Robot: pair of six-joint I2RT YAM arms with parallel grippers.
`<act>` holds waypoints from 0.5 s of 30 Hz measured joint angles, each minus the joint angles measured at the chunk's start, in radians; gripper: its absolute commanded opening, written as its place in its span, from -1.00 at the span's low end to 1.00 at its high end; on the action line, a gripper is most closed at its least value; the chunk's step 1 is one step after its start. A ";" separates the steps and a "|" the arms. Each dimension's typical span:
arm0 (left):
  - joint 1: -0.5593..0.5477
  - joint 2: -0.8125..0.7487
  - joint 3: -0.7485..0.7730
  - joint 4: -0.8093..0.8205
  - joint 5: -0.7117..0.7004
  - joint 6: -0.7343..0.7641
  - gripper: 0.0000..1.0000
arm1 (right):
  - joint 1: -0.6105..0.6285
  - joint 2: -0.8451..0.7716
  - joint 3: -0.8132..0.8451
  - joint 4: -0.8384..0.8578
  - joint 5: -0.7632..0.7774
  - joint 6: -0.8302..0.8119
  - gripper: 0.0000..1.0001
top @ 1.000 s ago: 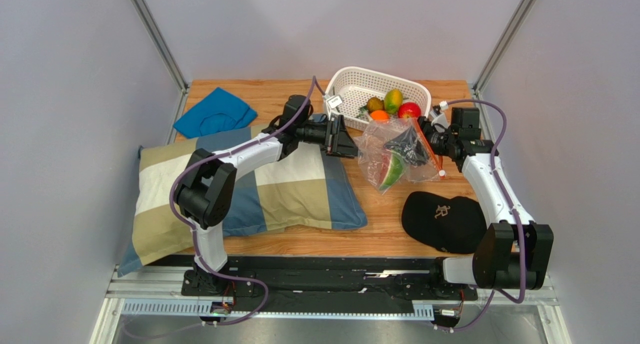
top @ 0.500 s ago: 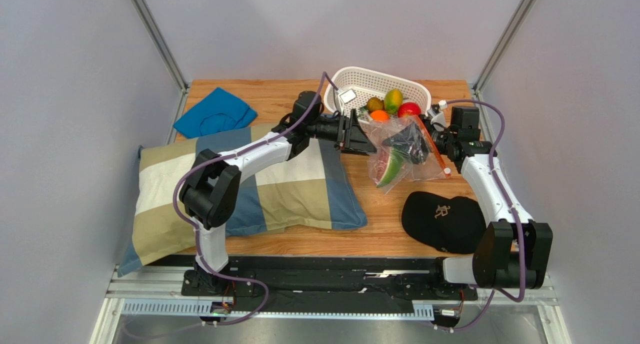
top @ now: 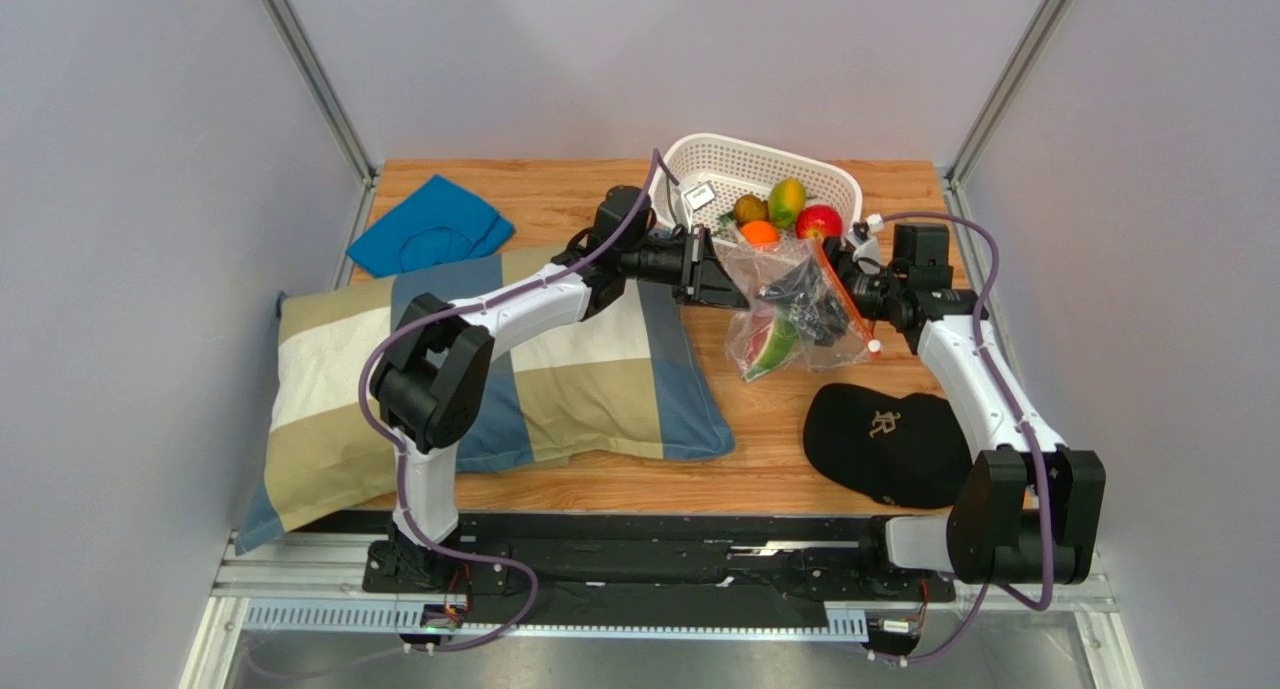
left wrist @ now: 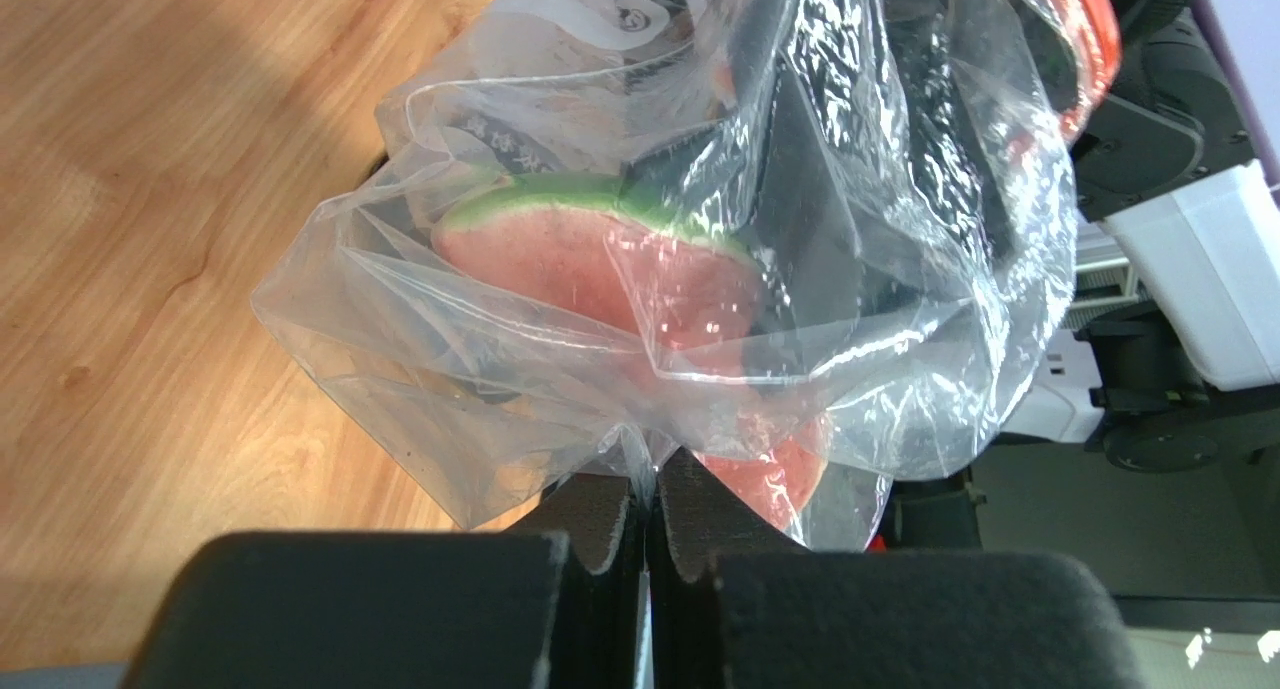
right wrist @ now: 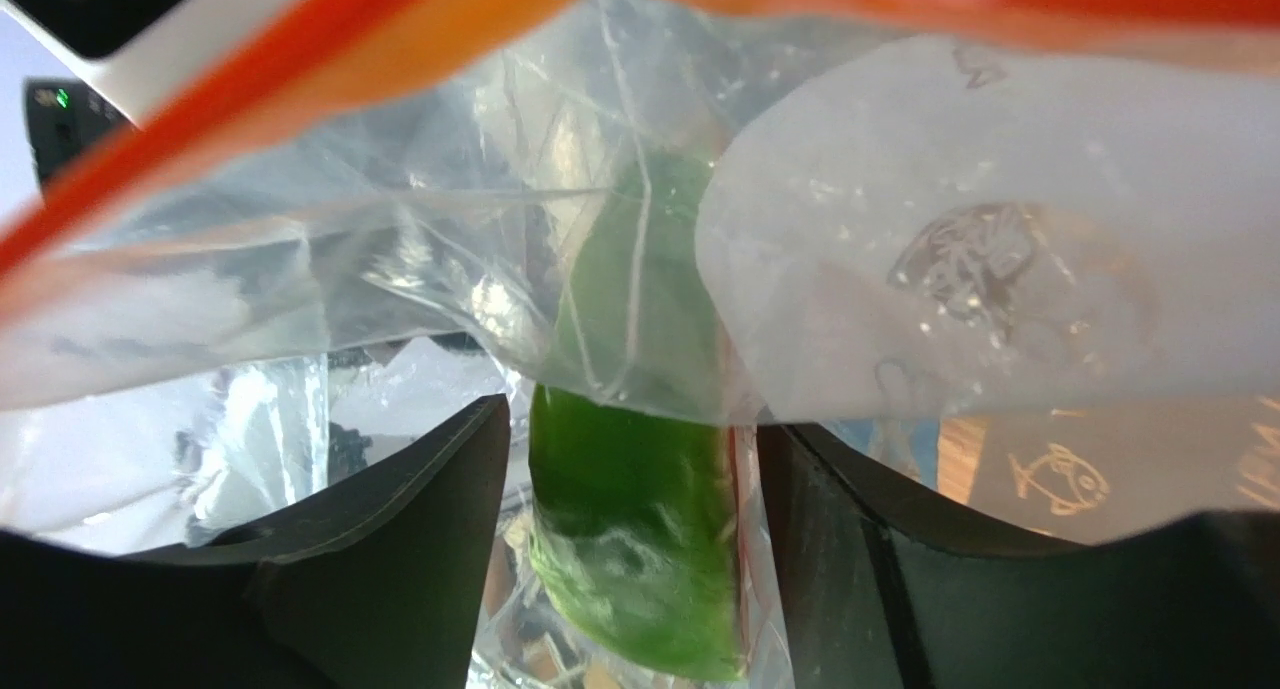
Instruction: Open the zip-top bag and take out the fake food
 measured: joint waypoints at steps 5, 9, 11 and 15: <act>0.000 -0.003 0.000 -0.042 -0.018 0.029 -1.00 | 0.039 0.000 0.035 -0.077 0.017 -0.047 0.40; 0.000 -0.006 0.008 -0.085 -0.026 0.055 -1.00 | 0.050 0.001 0.057 -0.153 0.045 -0.092 0.42; 0.000 -0.006 0.016 -0.116 -0.029 0.077 -1.00 | 0.051 0.003 0.087 -0.216 0.069 -0.124 0.36; 0.000 -0.009 0.027 -0.156 -0.034 0.105 -1.00 | 0.051 0.003 0.165 -0.321 0.128 -0.190 0.05</act>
